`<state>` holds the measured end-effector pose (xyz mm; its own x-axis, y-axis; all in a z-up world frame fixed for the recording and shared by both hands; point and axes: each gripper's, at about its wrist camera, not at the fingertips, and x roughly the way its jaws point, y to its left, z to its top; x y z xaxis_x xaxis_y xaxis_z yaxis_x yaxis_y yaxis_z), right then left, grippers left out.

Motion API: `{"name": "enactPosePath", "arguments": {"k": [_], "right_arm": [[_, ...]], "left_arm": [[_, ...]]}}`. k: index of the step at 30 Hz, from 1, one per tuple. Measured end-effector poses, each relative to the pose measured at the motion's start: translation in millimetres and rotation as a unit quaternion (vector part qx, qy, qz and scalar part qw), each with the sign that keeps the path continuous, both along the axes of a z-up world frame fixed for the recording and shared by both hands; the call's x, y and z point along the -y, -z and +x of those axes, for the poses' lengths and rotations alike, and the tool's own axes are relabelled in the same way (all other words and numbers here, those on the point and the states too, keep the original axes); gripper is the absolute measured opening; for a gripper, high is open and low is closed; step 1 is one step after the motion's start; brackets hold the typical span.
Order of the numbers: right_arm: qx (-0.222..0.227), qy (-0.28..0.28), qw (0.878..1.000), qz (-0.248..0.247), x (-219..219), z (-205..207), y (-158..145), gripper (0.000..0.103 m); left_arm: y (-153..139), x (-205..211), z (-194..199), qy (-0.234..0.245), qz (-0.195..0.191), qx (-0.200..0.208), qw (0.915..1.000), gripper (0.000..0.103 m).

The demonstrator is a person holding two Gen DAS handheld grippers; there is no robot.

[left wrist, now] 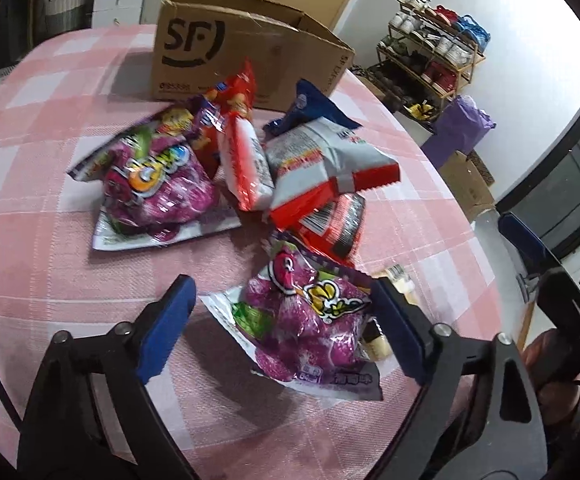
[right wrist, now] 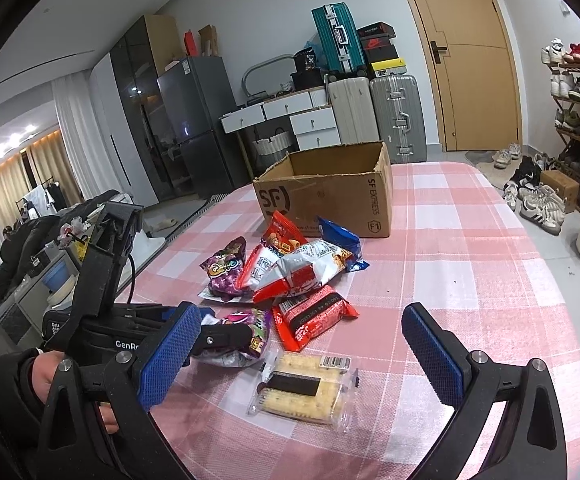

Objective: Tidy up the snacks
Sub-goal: 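Grasp a purple candy bag with the left gripper while the right gripper grasps the cracker pack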

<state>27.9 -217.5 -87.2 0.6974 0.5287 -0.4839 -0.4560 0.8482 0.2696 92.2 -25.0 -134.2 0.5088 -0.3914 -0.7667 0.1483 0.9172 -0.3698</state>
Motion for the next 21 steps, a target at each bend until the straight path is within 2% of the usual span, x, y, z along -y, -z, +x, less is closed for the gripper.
{"name": "enactPosePath", "arguments": {"k": [1,3,5,8,12,21], "right_arm": [[-0.001,0.0,1.0,0.001,0.4,0.0,0.5,0.102],[-0.002,0.001,1.0,0.002,0.8,0.7,1.3,0.102],[-0.003,0.002,1.0,0.002,1.1,0.3,1.6,0.102],[-0.003,0.003,1.0,0.004,2.2,-0.6,2.8,0.102],[-0.004,0.005,1.0,0.006,3.1,-1.1,4.3,0.102],[-0.006,0.005,1.0,0.006,0.6,-2.7,4.6,0.102]], "left_arm": [[1.9,1.4,1.1,0.004,-0.003,-0.001,1.0,0.08],[5.7,7.4,1.3,0.016,-0.011,-0.005,0.9998,0.063],[9.5,12.0,5.7,0.029,-0.023,-0.01,0.9993,0.056],[10.7,16.9,6.3,0.034,-0.022,-0.005,0.9992,0.054],[10.0,12.5,7.0,0.028,-0.031,0.001,0.9991,0.045],[-3.8,-2.0,-3.0,0.018,-0.028,0.024,0.9992,0.043]]}}
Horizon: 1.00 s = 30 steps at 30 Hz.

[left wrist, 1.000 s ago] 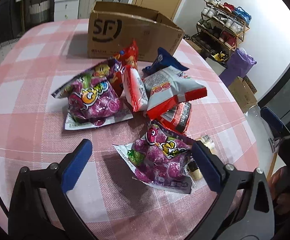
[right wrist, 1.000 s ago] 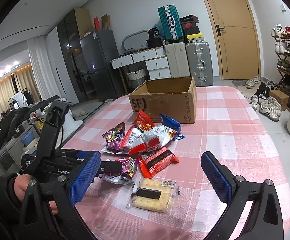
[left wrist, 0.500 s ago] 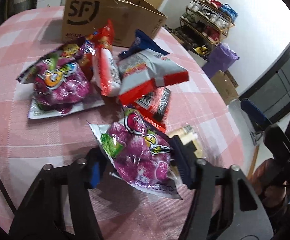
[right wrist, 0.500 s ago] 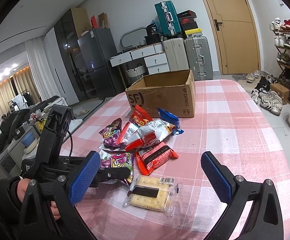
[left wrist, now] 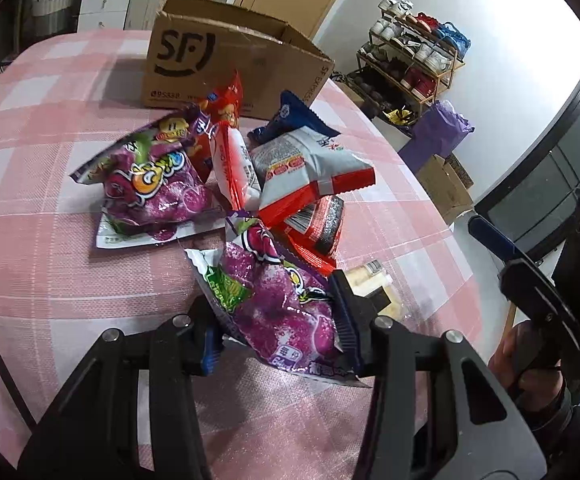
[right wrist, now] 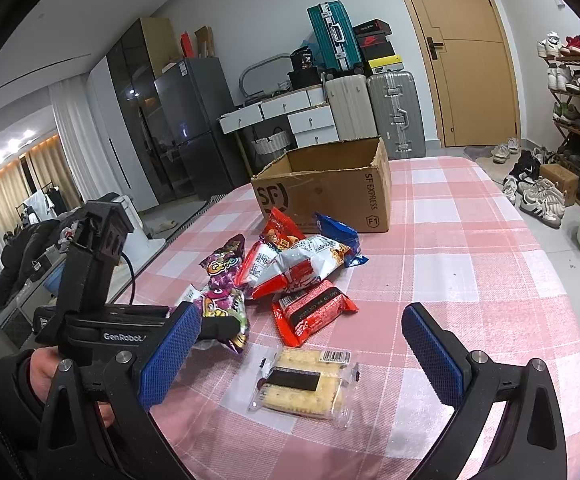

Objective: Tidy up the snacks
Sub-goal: 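Grasp a purple candy bag with the left gripper while the right gripper grasps the cracker pack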

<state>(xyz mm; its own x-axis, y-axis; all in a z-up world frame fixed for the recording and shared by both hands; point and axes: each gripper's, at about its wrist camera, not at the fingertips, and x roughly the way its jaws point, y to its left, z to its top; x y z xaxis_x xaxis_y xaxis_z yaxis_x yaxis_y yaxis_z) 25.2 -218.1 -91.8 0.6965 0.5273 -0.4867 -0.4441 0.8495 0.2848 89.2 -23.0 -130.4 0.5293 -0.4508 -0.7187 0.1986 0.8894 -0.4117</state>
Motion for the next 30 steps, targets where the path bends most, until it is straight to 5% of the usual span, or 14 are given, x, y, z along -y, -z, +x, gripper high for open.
{"name": "enactPosePath", "arguments": {"k": [30], "right_arm": [[-0.054,-0.002,0.998,-0.029,-17.9,5.4,33.9,0.102]], "left_arm": [[-57.6,-43.0,-57.0,-0.034,-0.014,0.073,0.9967,0.043]]}}
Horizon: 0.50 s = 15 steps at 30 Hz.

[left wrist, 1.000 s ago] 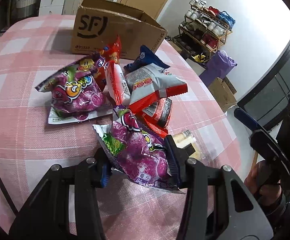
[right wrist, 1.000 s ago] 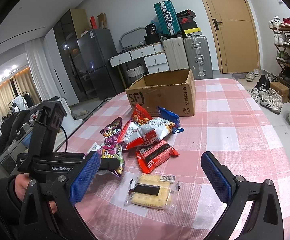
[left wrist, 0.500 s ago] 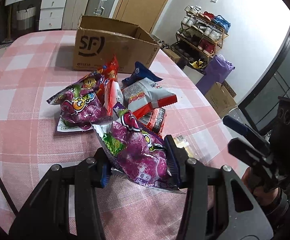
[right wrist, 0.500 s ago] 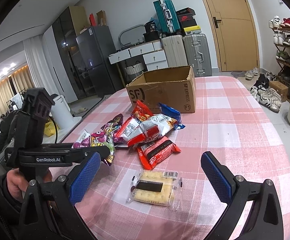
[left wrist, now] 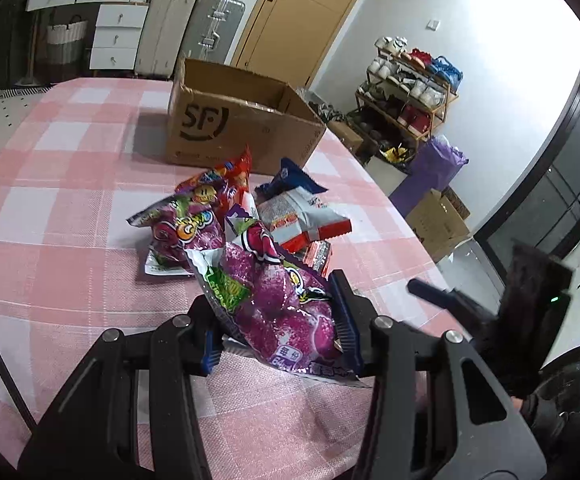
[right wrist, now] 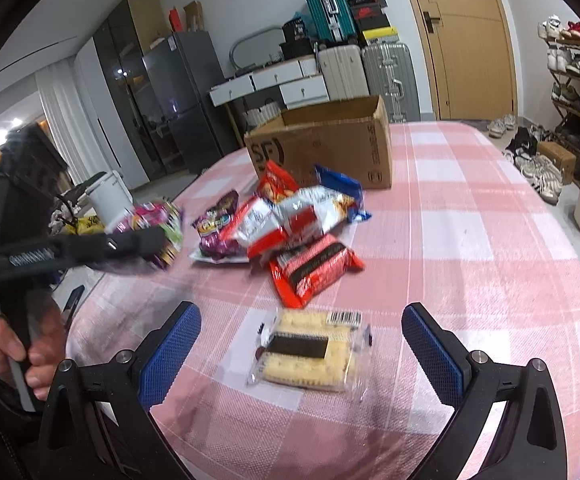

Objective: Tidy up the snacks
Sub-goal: 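Grasp a purple candy bag with the left gripper while the right gripper grasps the cracker pack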

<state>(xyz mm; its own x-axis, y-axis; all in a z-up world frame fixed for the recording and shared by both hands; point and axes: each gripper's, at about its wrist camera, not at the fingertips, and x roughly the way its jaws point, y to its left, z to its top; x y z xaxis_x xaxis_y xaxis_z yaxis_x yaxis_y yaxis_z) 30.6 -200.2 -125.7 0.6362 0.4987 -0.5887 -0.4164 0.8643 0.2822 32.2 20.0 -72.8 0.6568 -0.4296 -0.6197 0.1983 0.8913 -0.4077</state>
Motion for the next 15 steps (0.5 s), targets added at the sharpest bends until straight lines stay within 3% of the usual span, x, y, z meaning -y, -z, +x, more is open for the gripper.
{"name": "enactPosePath", "arguments": {"k": [13,15], "right_arm": [[-0.049,0.015,0.998,-0.045,-24.0,13.4,36.2,0.101],[-0.058,0.02,0.996,-0.058,-28.8,16.1,41.6,0.095]], "left_arm": [[-24.6,-19.7,-23.7,-0.019,-0.004,0.021,0.9996,0.043],[-26.9,-20.5,-26.8,-0.018,-0.005,0.023,0.9996,0.043]]}}
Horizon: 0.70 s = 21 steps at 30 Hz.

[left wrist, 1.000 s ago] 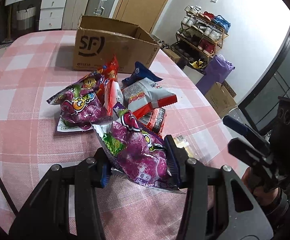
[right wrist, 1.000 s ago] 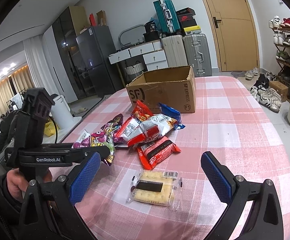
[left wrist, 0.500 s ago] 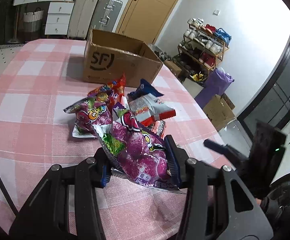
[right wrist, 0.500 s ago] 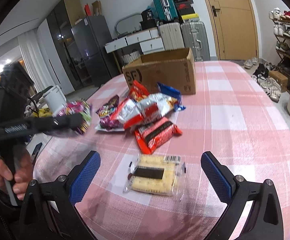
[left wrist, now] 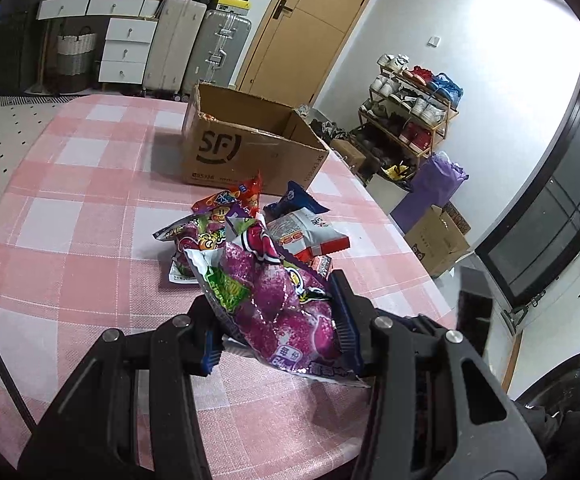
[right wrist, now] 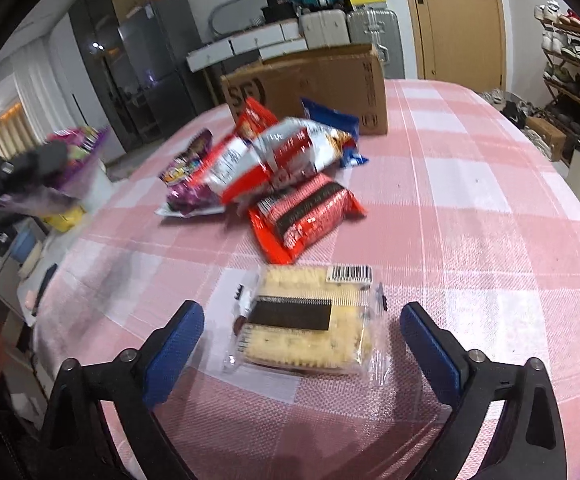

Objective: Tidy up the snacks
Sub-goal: 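Grasp a purple candy bag with the left gripper while the right gripper grasps the cracker pack, then lift the purple bag and cracker pack and carry them over the box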

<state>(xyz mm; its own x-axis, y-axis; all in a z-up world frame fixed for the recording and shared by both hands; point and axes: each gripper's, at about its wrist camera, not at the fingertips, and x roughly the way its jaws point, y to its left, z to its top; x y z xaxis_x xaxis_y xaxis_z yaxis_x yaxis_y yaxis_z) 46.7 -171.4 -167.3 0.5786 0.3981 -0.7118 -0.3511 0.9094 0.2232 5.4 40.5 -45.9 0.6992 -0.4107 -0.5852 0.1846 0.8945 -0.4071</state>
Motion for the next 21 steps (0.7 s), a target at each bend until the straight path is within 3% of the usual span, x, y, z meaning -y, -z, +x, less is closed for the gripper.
{"name": "enactPosePath", "arguments": {"k": [5,7,9,21], "right_arm": [[0.01,0.002,0.999,-0.049,-11.8,-2.0,1.8,0.082],[0.018,-0.013,0.997,-0.069,-19.6,-4.6,2.3,0.068],[0.03,-0.021,0.995,-0.097,-26.6,-7.4,4.1,0.065],[0.026,-0.026,0.998,-0.051,-13.3,-5.1,-3.3,0.064]], "left_arm": [[-1.2,-4.4,-3.9,-0.003,-0.006,-0.004,1.0,0.043],[-1.9,-6.1,-5.3,-0.003,-0.006,-0.005,1.0,0.043],[-1.1,-6.4,-6.0,-0.003,-0.007,-0.007,0.9999,0.043],[-2.4,-5.7,-7.2,-0.006,0.0,-0.012,0.9999,0.043]]}}
